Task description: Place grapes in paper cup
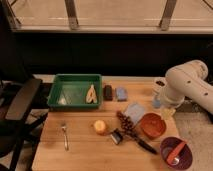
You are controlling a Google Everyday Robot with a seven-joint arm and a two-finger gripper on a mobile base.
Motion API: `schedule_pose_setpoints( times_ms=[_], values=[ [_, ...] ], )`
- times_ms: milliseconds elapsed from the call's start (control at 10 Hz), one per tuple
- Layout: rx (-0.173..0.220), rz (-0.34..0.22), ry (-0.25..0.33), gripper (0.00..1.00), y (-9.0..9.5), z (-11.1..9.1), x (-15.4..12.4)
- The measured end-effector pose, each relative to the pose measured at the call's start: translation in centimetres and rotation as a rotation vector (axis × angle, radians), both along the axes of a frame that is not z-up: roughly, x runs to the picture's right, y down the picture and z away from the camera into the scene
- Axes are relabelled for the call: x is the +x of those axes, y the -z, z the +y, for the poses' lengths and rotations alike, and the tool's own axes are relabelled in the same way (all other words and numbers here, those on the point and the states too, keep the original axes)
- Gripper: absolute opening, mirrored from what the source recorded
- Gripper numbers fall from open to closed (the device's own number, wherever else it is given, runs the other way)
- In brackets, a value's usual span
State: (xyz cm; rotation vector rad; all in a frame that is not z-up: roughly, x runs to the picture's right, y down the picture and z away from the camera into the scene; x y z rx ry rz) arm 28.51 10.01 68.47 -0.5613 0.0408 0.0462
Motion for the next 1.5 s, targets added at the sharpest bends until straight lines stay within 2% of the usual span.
schedule_pose_setpoints(
  times_ms=[1100, 1300, 1500],
  values=[
    [0.000, 0.000, 0.000, 0.65, 0.0, 0.0, 0.0],
    [0.002, 0.011, -0.018, 0.65, -0.1, -0.2, 0.1],
    [0.050, 0.058, -0.051, 0.65, 0.4, -1.1, -0.8]
  ],
)
